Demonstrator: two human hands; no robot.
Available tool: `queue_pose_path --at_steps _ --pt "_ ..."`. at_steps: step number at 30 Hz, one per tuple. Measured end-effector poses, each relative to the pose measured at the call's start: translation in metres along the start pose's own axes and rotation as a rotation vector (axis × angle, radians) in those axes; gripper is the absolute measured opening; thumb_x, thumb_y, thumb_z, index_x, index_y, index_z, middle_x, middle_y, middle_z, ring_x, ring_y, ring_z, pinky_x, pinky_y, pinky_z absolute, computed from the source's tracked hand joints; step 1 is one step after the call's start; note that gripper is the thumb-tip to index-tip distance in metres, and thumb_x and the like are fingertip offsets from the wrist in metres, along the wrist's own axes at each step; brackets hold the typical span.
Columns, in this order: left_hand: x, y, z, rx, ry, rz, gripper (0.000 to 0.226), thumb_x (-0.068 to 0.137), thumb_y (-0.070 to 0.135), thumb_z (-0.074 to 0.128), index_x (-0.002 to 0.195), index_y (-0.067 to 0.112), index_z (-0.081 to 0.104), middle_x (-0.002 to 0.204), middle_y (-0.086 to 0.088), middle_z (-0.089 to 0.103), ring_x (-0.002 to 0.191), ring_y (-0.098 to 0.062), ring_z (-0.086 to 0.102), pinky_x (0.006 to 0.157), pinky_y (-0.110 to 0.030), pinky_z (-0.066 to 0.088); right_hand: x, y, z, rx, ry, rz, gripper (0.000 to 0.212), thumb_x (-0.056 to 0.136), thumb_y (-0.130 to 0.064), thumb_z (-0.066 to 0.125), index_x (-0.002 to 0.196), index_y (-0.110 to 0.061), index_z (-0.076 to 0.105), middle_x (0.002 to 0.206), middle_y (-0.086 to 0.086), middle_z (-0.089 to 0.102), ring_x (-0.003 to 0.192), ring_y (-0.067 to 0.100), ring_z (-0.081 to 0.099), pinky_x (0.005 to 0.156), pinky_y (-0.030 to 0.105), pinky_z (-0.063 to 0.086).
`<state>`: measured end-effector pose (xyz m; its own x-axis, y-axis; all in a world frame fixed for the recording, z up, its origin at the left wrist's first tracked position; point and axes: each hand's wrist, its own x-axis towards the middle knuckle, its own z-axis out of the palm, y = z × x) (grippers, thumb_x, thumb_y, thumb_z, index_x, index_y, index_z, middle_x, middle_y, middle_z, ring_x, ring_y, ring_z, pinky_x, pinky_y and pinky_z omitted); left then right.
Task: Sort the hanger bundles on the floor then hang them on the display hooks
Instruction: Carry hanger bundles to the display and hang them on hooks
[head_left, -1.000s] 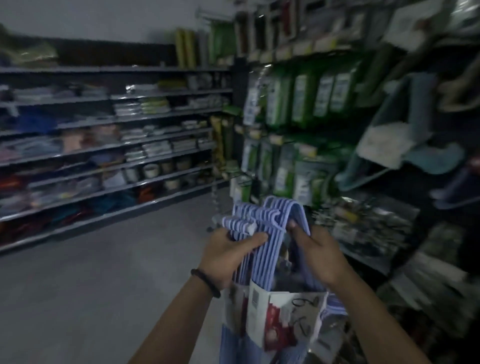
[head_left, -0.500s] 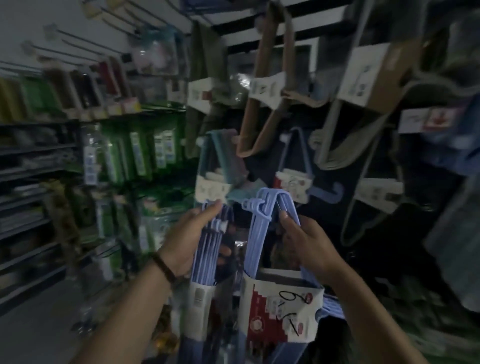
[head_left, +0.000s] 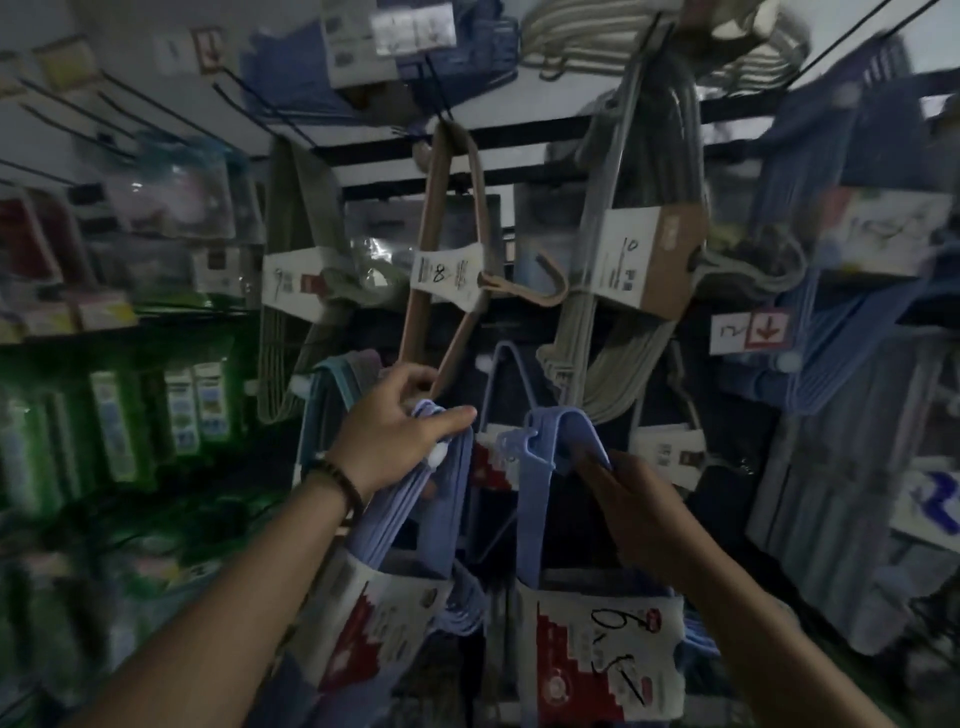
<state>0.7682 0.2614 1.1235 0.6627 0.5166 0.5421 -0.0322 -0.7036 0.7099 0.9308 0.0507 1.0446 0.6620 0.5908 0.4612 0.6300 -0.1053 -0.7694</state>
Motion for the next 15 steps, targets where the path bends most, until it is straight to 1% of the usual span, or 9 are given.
queue_pose_path --at_steps 2,4,5,7,8,10,12,14,15 --pt "0.024 -0.003 -0.011 0.128 -0.135 0.090 0.038 0.078 0.054 0.083 0.112 0.040 0.071 0.117 0.015 0.070 0.105 -0.005 0.067 0.094 -0.035 0.057 0.012 -0.012 0.010 -0.119 0.012 0.022 0.051 0.106 -0.055 0.043 0.066 -0.025 0.050 0.045 -0.008 0.044 0.046 0.014 0.039 0.051 0.031 0.029" --pt "0.043 -0.006 -0.021 0.166 -0.243 0.131 0.045 0.076 0.055 0.084 0.117 0.041 0.073 0.115 0.018 0.071 0.110 -0.002 0.065 0.100 -0.034 0.055 0.025 -0.024 0.021 -0.212 0.020 0.028 0.049 0.107 -0.056 0.040 0.070 -0.025 0.053 0.053 -0.005 0.050 0.051 0.017 0.045 0.053 0.034 0.032" --pt "0.052 -0.007 -0.026 0.176 -0.283 0.142 0.050 0.074 0.057 0.084 0.121 0.044 0.071 0.115 0.018 0.071 0.110 -0.003 0.065 0.099 -0.032 0.054 0.030 -0.030 0.025 -0.243 0.031 0.028 0.048 0.106 -0.056 0.040 0.075 -0.023 0.056 0.059 -0.004 0.054 0.055 0.021 0.050 0.054 0.038 0.035" --pt "0.068 -0.012 -0.033 0.156 -0.338 0.169 0.051 0.075 0.054 0.085 0.123 0.045 0.069 0.114 0.015 0.072 0.110 -0.006 0.067 0.092 -0.027 0.054 0.040 -0.044 0.034 -0.284 0.091 0.036 0.051 0.104 -0.059 0.039 0.085 -0.018 0.060 0.069 0.004 0.063 0.063 0.029 0.060 0.057 0.049 0.045" --pt "0.075 -0.017 -0.036 0.137 -0.345 0.181 0.050 0.075 0.054 0.086 0.122 0.044 0.070 0.113 0.014 0.072 0.110 -0.006 0.068 0.088 -0.026 0.054 0.045 -0.051 0.036 -0.308 0.128 0.051 0.052 0.104 -0.059 0.040 0.086 -0.016 0.062 0.070 0.006 0.066 0.065 0.031 0.063 0.058 0.050 0.050" --pt "0.083 -0.022 -0.043 0.100 -0.349 0.203 0.055 0.068 0.060 0.086 0.118 0.042 0.072 0.115 0.015 0.073 0.111 -0.006 0.068 0.091 -0.028 0.056 0.053 -0.064 0.039 -0.363 0.190 0.064 0.050 0.106 -0.057 0.040 0.085 -0.017 0.061 0.069 0.007 0.068 0.062 0.029 0.065 0.055 0.045 0.051" --pt "0.087 -0.027 -0.047 0.072 -0.357 0.212 0.058 0.062 0.066 0.085 0.113 0.042 0.073 0.105 0.018 0.076 0.104 -0.005 0.070 0.091 -0.032 0.056 0.058 -0.074 0.041 -0.431 0.239 0.043 0.048 0.106 -0.057 0.039 0.088 -0.018 0.060 0.072 0.007 0.068 0.063 0.028 0.065 0.057 0.044 0.053" --pt "0.087 -0.031 -0.050 0.053 -0.362 0.227 0.043 0.071 0.056 0.088 0.109 0.041 0.074 0.087 0.027 0.074 0.088 0.004 0.069 0.078 -0.023 0.052 0.060 -0.078 0.044 -0.472 0.312 -0.005 0.048 0.106 -0.057 0.039 0.086 -0.019 0.059 0.069 0.005 0.067 0.062 0.028 0.064 0.058 0.046 0.056" --pt "0.088 -0.032 -0.051 0.049 -0.358 0.243 0.035 0.076 0.049 0.087 0.108 0.041 0.074 0.083 0.029 0.073 0.082 0.008 0.067 0.075 -0.020 0.048 0.060 -0.078 0.045 -0.473 0.352 -0.028 0.048 0.105 -0.057 0.039 0.083 -0.019 0.059 0.066 0.004 0.066 0.060 0.027 0.063 0.058 0.046 0.055"
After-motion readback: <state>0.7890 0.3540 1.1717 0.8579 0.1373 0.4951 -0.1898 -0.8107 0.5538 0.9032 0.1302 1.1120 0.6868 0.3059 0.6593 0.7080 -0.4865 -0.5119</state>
